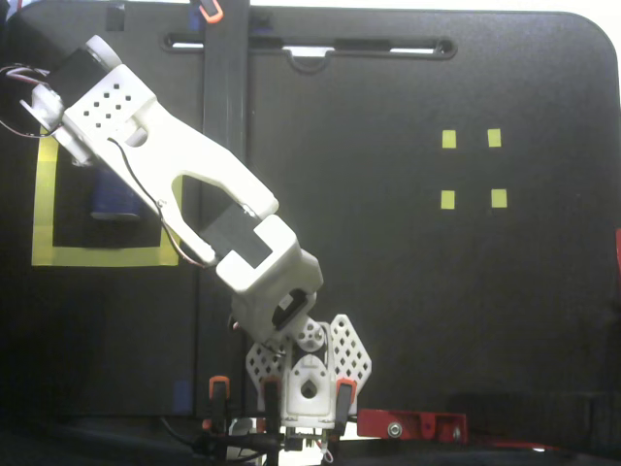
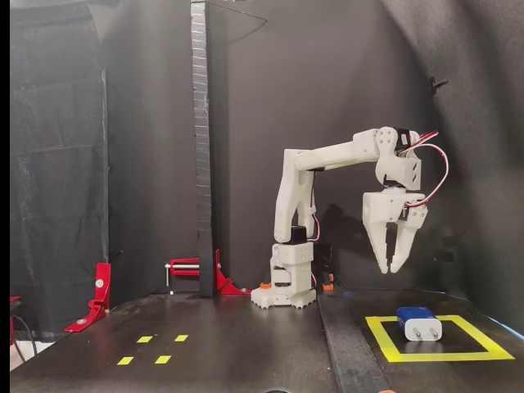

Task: Grasp the block and place it in the designated area.

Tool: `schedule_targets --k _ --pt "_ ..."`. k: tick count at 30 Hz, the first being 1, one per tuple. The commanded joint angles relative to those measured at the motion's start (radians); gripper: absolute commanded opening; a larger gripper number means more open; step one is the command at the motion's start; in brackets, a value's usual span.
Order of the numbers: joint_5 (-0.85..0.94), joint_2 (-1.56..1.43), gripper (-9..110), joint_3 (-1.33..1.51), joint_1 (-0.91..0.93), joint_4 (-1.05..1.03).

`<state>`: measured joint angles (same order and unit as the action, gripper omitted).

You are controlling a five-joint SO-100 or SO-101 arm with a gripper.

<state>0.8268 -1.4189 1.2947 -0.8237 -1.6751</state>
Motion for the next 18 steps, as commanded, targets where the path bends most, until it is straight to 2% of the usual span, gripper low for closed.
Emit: schedule_targets --k 1,8,13,18 --pt "-0.110 -0.052 0 -0.011 0.005 0.034" --pt "-0.488 -0.052 0 -0.011 0.012 0.055" --pt "-0.865 -0.052 0 -0.011 0.038 0.049" --pt "-0.963 -0.052 0 -0.011 0.064 0.052"
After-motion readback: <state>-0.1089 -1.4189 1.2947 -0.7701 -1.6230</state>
